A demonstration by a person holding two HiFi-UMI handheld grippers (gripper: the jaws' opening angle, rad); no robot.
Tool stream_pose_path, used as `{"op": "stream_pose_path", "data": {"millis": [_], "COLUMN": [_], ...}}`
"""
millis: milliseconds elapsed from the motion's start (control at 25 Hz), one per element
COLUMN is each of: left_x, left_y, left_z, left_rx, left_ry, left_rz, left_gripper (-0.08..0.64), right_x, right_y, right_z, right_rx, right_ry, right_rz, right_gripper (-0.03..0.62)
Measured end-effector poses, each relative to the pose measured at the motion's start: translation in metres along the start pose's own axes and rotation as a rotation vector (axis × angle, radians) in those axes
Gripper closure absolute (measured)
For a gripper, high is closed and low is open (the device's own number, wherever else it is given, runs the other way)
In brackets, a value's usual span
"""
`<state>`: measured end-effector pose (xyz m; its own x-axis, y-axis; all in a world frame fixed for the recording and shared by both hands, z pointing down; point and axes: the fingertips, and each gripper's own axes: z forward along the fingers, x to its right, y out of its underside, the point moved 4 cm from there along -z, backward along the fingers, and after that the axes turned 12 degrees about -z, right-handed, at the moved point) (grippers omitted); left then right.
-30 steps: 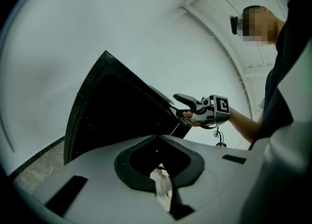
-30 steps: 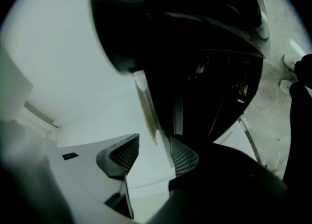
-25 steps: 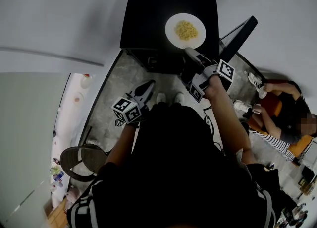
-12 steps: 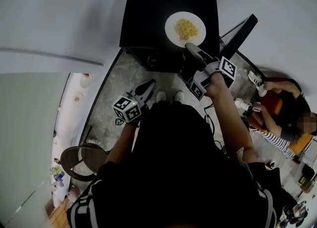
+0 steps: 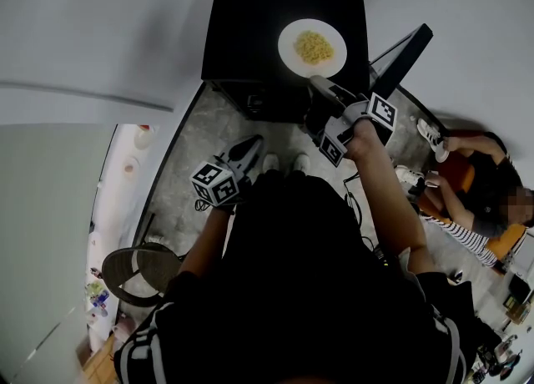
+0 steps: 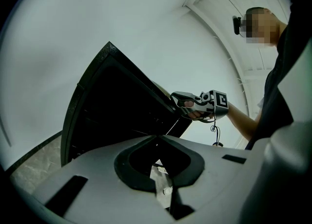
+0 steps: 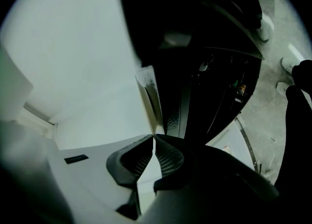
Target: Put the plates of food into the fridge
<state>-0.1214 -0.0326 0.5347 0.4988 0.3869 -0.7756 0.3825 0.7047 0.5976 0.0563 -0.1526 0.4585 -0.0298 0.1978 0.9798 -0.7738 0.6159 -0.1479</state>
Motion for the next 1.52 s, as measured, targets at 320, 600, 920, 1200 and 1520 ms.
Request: {"op": "stream_pose_path", "data": {"millis": [320, 600, 920, 1200, 1520], "left_x": [-0.016, -0.014, -0.011, -0.012, -0.009], "left_y": [-0.003, 0.004, 0.005, 0.006, 0.007], "left_z": [0.013, 0.016, 0.014, 0.01, 0.012], "left_rx": [-0.017, -0.034, -0.031, -0.023, -0.025], "left_ry": [-0.011, -0.005, -0.005, -0.015, -0.008], "left_rz": [-0.017, -0.023, -0.014, -0.019, -0.015], "left_gripper": [0.535, 0.535, 0.535, 0.535, 0.535], "right_x": [0.01, 0.012, 0.015, 0.014, 0.017], "right_y": [-0.003, -0.001, -0.008, -0.005, 0.007], "right_z": [-0.003, -0.005, 0.0, -0.008, -0.02], "right_rx": [-0.027, -0.065, -0.036, -0.054, -0.099], "right_ry": [0.001, -0.055, -0.045, -0.058, -0.081], "right_rz": [-0.047, -0.075, -0.093, -0.175, -0.194], "right_gripper": [0.558, 0.475, 0.549, 0.557, 0.557]}}
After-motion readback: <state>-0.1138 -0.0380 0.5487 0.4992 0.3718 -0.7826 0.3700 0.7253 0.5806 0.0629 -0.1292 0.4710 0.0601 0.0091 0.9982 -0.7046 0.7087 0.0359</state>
